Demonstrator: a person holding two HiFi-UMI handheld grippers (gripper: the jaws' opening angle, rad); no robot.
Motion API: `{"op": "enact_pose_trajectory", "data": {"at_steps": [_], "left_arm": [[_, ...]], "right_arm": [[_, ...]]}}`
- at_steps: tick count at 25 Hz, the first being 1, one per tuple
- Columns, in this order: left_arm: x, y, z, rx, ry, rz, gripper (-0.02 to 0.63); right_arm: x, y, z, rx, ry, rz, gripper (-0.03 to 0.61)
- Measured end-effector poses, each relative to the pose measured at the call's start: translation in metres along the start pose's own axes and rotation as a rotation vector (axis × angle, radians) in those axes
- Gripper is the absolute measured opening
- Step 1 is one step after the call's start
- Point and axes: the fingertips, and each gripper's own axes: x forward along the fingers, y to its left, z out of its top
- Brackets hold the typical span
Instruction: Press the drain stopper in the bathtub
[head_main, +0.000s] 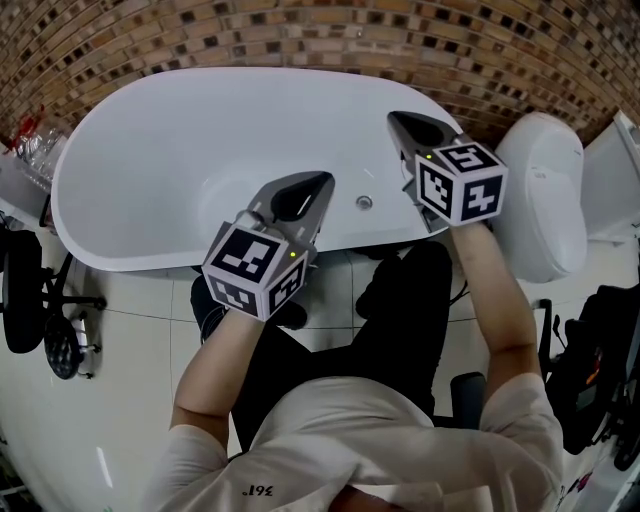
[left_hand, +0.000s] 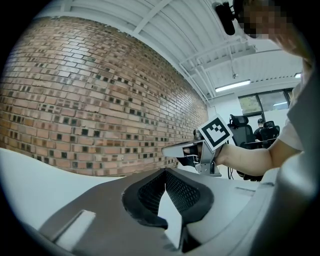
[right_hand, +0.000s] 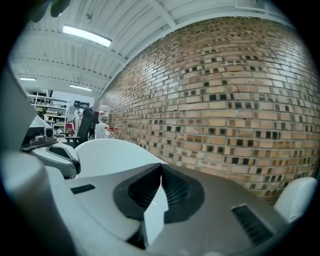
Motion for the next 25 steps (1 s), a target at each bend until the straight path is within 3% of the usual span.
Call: {"op": "enact_pose_trajectory", "data": {"at_steps": [25], "left_arm": [[0.041,0.047,-0.036,-0.065,0.063,0.005,0.008]], "right_arm": [[0.101,-0.011,-0.050,0.014,0.131,0.046,0.011]]}}
